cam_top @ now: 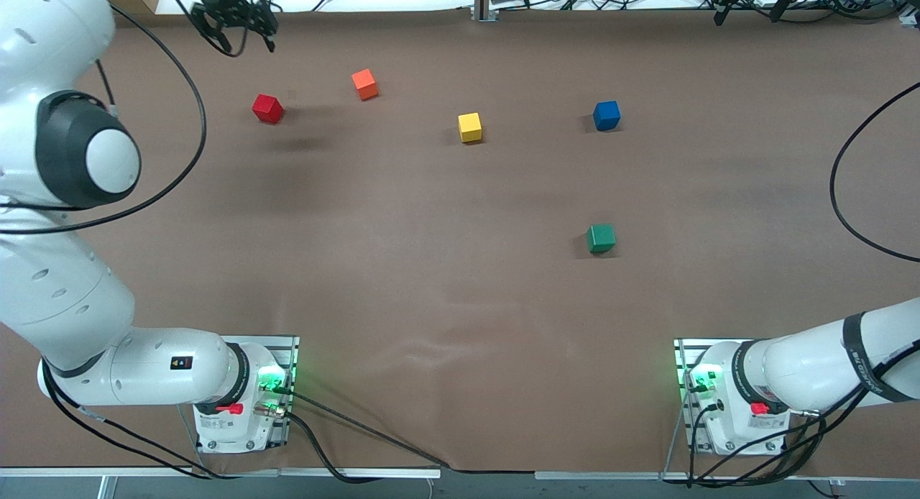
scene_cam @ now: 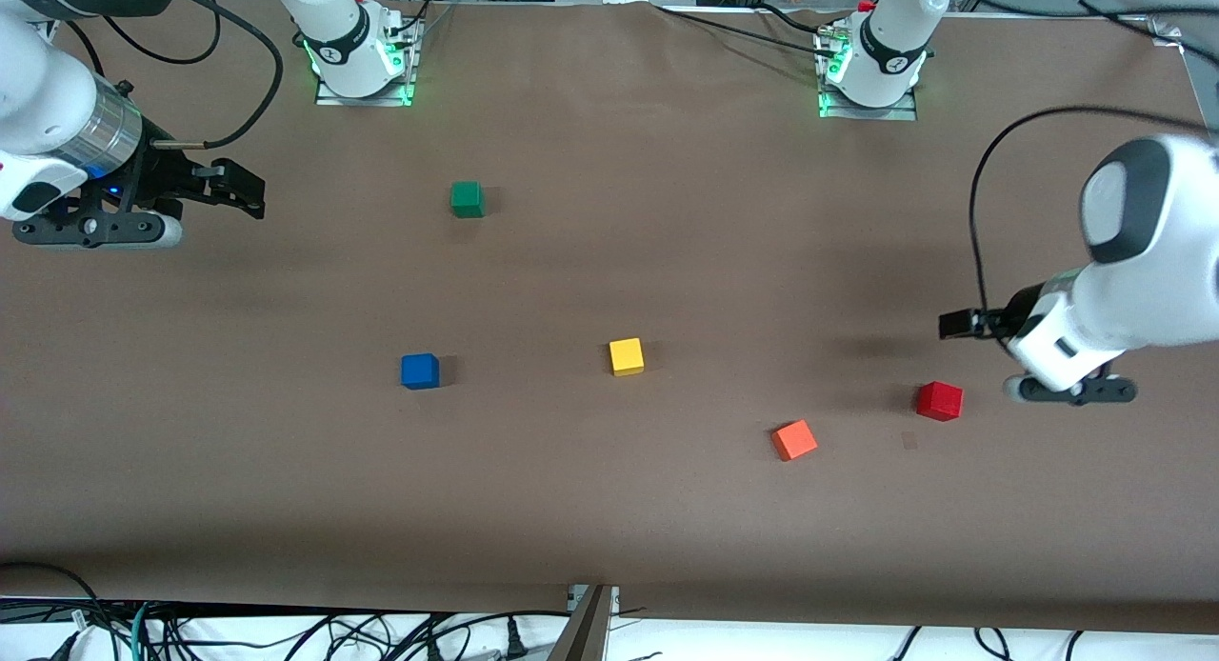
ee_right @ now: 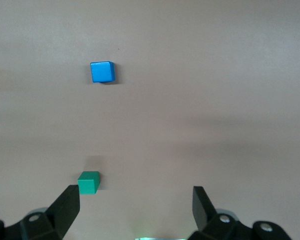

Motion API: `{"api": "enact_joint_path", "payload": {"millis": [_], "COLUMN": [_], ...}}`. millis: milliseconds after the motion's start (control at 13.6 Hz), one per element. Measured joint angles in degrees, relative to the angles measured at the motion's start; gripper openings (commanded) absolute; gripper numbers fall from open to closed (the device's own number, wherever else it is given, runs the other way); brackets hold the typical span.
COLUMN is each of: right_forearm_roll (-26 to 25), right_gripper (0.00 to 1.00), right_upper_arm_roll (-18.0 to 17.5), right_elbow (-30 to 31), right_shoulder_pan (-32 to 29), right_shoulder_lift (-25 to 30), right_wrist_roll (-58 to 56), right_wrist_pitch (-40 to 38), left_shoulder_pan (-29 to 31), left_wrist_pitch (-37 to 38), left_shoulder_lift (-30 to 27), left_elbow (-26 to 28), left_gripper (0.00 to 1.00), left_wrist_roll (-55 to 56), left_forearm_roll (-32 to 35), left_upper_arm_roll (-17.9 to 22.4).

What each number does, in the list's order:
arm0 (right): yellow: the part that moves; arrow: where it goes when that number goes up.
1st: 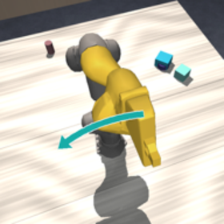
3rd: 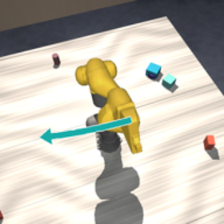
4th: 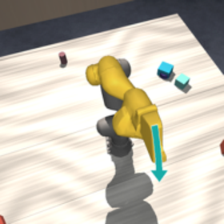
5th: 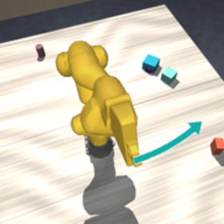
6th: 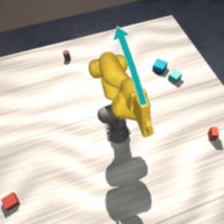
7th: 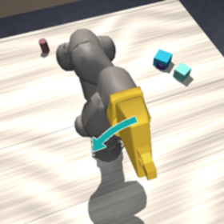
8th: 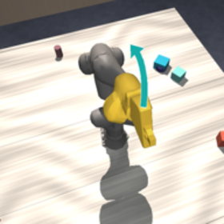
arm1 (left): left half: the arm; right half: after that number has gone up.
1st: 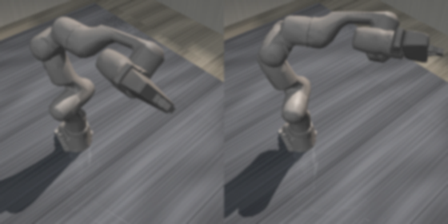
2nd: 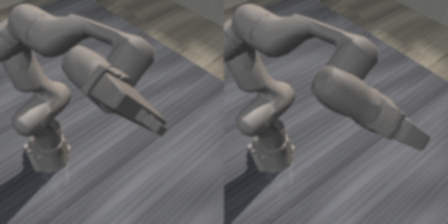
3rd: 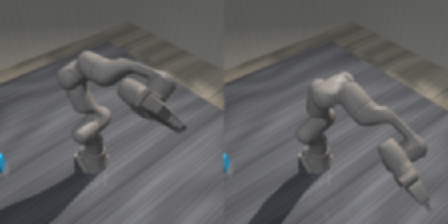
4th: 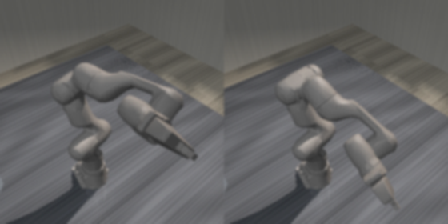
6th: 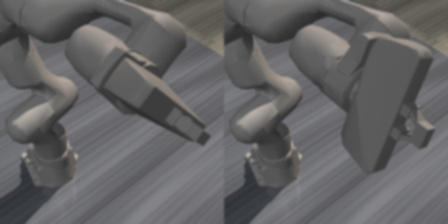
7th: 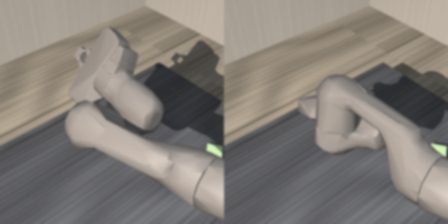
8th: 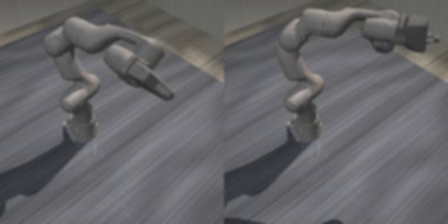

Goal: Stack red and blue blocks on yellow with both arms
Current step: 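Lower the left gripper over the red cube and close on it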

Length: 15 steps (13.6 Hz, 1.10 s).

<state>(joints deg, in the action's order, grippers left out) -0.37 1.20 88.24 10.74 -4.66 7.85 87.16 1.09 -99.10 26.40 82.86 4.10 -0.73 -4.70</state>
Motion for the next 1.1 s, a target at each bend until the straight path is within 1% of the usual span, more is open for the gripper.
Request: {"api": "enact_joint_path", "payload": {"millis": [74,221,368,515,662,883,1104], "right_forearm_roll": [0.0,0.0,0.0,0.0,0.0,0.0,0.0], "right_gripper": [1.00,1.00,1.00,1.00,1.00,1.00,1.00], "right_upper_arm_roll": [0.0,0.0,0.0,0.0,0.0,0.0,0.0], "right_elbow": [0.0,0.0,0.0,0.0,0.0,0.0,0.0], "right_shoulder_pan": [0.0,0.0,0.0,0.0,0.0,0.0,0.0], "right_shoulder_lift": [0.0,0.0,0.0,0.0,0.0,0.0,0.0], "right_wrist_roll": [0.0,0.0,0.0,0.0,0.0,0.1,0.1], "right_wrist_pitch": [0.0,0.0,0.0,0.0,0.0,0.0,0.0], "left_shoulder_pan": [0.0,0.0,0.3,0.6,0.9,2.4,4.1], "left_wrist_pitch": [-3.0,-10.3,-16.9,-22.2,-26.1,-29.9,-33.3], "left_shoulder_lift": [1.5,3.4,4.2,4.7,5.4,7.1,8.3], "left_elbow": [1.1,5.3,10.2,14.0,15.9,16.6,17.6], "left_gripper": [1.00,1.00,1.00,1.00,1.00,1.00,1.00], "left_wrist_roll": [0.0,0.0,0.0,-0.9,-3.9,-9.6,-12.3], "left_forearm_roll": [0.0,0.6,3.5,4.7,5.0,5.0,5.0], "left_upper_arm_roll": [0.0,0.1,0.3,0.4,0.5,0.7,0.7]}}
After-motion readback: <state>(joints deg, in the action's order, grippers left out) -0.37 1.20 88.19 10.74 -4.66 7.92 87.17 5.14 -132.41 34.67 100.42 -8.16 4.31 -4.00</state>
